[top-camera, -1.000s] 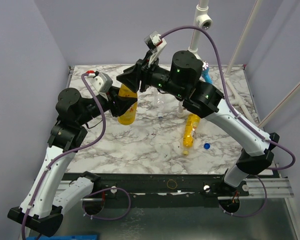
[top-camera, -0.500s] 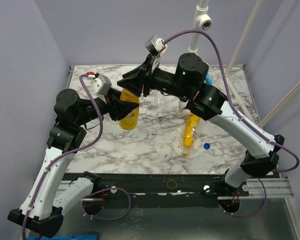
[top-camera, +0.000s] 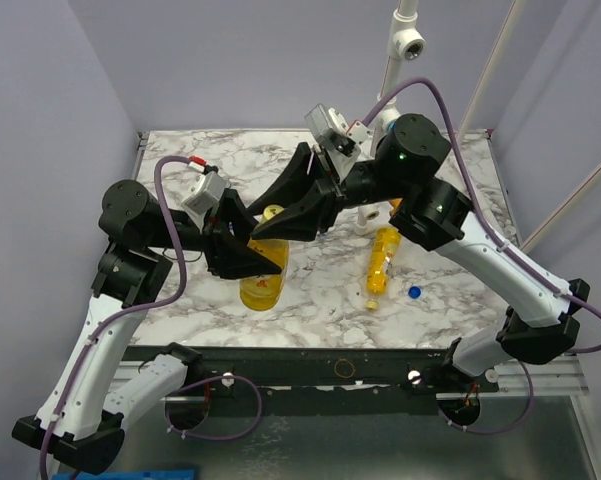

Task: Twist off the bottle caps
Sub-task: Unscrew the bottle cap from the plastic bottle.

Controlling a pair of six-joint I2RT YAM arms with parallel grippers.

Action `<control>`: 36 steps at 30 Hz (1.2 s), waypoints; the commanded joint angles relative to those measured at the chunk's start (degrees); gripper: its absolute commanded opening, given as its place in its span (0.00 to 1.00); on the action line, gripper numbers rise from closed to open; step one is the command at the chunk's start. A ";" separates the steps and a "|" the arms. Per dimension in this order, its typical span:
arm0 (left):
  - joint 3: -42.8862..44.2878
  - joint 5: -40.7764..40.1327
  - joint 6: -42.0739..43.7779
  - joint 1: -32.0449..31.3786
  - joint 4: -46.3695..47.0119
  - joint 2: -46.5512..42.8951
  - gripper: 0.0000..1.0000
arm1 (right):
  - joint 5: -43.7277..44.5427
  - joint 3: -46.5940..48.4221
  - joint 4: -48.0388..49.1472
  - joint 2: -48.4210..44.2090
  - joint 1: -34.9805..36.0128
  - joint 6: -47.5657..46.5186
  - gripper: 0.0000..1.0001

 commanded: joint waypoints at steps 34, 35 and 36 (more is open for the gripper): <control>-1.41 -38.90 17.56 0.47 -8.11 -0.73 0.00 | 45.92 15.85 -16.19 10.03 0.78 0.71 0.14; -1.32 -38.59 17.51 0.48 -8.12 -0.73 0.00 | 45.73 15.93 -16.18 9.96 0.78 0.75 0.09; -1.23 -38.11 17.41 0.47 -8.15 -0.73 0.00 | 45.56 15.79 -16.14 9.87 0.78 0.58 0.02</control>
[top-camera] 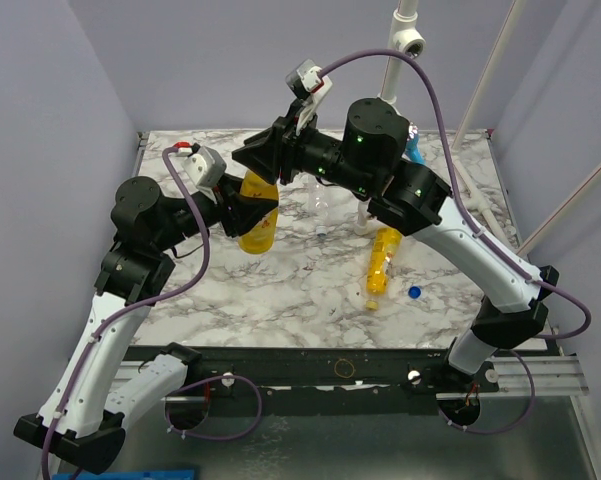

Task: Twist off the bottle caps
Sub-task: Unscrew the bottle cap from the plastic bottle.

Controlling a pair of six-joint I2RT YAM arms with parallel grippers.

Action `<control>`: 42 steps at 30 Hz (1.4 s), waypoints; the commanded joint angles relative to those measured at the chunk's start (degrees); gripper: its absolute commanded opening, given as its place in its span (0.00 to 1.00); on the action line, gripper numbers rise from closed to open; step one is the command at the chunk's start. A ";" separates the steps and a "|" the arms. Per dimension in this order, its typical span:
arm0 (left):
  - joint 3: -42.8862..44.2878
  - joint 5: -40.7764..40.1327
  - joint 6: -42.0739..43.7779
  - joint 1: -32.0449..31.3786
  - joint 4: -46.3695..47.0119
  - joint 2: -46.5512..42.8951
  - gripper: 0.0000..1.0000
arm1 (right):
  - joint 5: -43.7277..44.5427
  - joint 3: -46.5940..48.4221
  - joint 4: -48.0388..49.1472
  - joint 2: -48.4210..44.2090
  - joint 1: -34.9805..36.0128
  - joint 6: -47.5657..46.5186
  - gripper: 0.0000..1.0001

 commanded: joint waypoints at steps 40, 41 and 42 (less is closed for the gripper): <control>1.23 -2.16 2.87 -0.56 1.22 -0.05 0.00 | 4.97 1.17 -3.25 -2.90 0.10 0.13 0.63; 1.22 -2.94 3.02 -0.56 1.00 -0.07 0.00 | 4.93 1.16 -2.98 -2.81 0.08 0.18 0.61; 1.22 -3.45 3.14 -0.55 0.77 -0.01 0.00 | 4.68 1.24 -2.91 -2.80 0.09 0.21 0.60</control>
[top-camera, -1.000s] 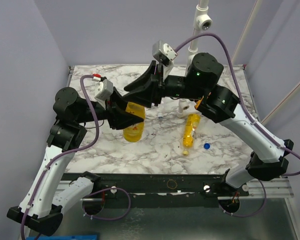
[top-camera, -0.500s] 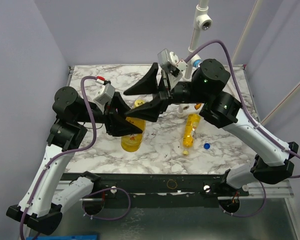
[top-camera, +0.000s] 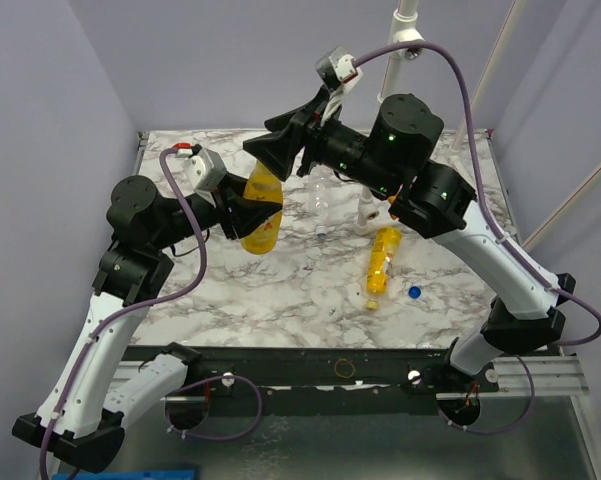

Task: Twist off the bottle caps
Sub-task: Unscrew the bottle cap from the plastic bottle.

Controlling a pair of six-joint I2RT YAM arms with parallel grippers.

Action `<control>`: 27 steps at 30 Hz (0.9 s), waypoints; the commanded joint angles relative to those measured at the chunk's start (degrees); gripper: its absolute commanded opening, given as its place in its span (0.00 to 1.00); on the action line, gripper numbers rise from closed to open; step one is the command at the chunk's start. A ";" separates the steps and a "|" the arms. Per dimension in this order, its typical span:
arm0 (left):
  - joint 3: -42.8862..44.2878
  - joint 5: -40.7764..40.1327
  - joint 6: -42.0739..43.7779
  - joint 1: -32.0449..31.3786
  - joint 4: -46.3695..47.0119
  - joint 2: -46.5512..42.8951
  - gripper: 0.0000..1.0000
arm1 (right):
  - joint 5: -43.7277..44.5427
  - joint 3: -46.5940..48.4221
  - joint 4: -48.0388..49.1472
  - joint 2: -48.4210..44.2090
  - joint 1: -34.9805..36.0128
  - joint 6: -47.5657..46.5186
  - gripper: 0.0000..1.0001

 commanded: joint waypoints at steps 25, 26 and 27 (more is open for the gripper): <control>-1.49 -7.15 1.48 0.18 -1.04 -1.45 0.00 | -1.83 -3.10 1.12 0.88 0.00 1.57 0.14; -1.37 -5.18 1.00 0.18 -1.04 -1.51 0.00 | -3.54 -3.72 1.77 0.21 -0.01 0.94 0.09; -1.21 -1.82 0.09 0.18 -1.02 -1.48 0.00 | -6.54 -4.82 2.72 -0.49 -0.01 0.19 0.06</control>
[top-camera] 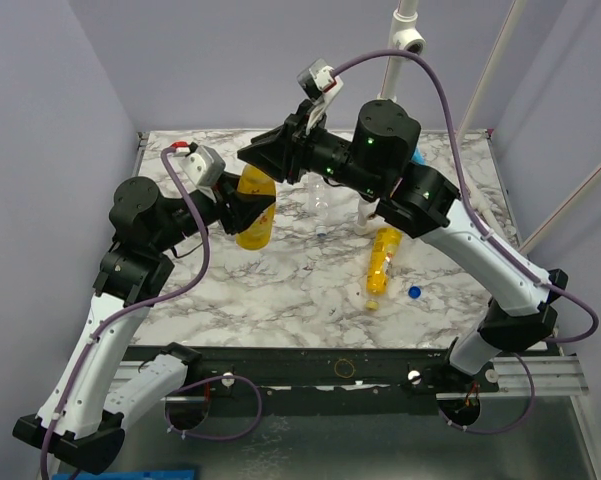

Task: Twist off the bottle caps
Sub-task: Unscrew the bottle cap from the plastic bottle.

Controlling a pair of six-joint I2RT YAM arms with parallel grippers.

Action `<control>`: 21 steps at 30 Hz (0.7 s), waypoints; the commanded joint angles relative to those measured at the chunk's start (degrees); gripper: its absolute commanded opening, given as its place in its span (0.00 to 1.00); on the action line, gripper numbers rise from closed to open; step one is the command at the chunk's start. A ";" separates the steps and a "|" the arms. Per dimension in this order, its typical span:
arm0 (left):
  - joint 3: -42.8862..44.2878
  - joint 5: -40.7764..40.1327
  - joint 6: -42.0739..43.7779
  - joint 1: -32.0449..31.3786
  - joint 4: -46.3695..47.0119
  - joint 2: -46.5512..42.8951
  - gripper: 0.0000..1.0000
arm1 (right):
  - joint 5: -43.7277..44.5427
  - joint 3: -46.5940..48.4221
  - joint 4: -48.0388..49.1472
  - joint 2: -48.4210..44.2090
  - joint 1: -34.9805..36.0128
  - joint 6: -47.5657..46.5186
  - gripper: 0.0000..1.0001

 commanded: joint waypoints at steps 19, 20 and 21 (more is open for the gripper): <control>2.22 42.64 -18.08 -0.19 6.46 0.86 0.00 | -53.63 -12.63 10.32 -12.47 0.09 -5.51 0.30; 2.00 41.82 -17.41 -0.19 6.42 0.73 0.00 | -48.36 -12.66 10.50 -12.77 0.08 -5.39 0.45; 1.73 40.57 -16.45 -0.18 6.39 0.61 0.00 | -41.13 -12.87 10.91 -12.96 0.06 -4.80 0.55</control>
